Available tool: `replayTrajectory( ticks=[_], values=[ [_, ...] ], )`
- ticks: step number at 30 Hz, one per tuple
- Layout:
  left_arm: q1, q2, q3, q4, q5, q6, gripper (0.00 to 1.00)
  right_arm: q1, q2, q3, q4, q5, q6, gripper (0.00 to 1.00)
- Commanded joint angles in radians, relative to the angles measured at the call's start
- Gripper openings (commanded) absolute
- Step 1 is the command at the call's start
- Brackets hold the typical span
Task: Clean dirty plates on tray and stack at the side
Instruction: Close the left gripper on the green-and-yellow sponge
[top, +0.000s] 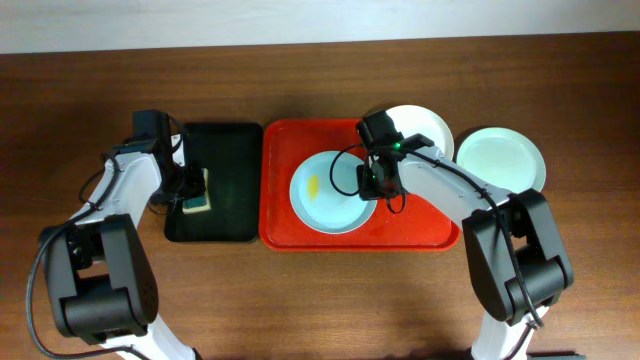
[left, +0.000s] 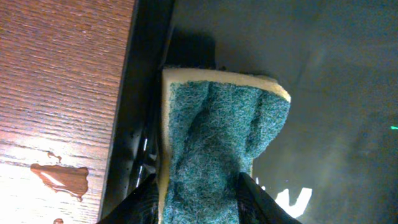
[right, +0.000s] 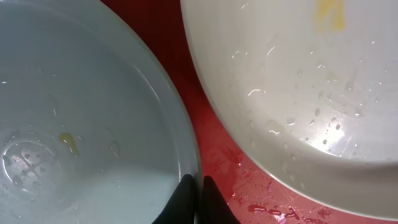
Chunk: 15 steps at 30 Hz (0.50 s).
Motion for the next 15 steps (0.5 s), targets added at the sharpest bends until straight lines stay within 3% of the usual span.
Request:
replayTrajectory(
  ticks=[1, 15],
  values=[
    [0.003, 0.012, -0.006, 0.003, 0.007, -0.005, 0.38, -0.005, -0.025, 0.009, -0.004, 0.029, -0.003, 0.05],
    [0.000, 0.012, -0.009, 0.003, -0.011, 0.011, 0.32, -0.005, -0.025, 0.009, -0.004, 0.029, -0.003, 0.05]
  ],
)
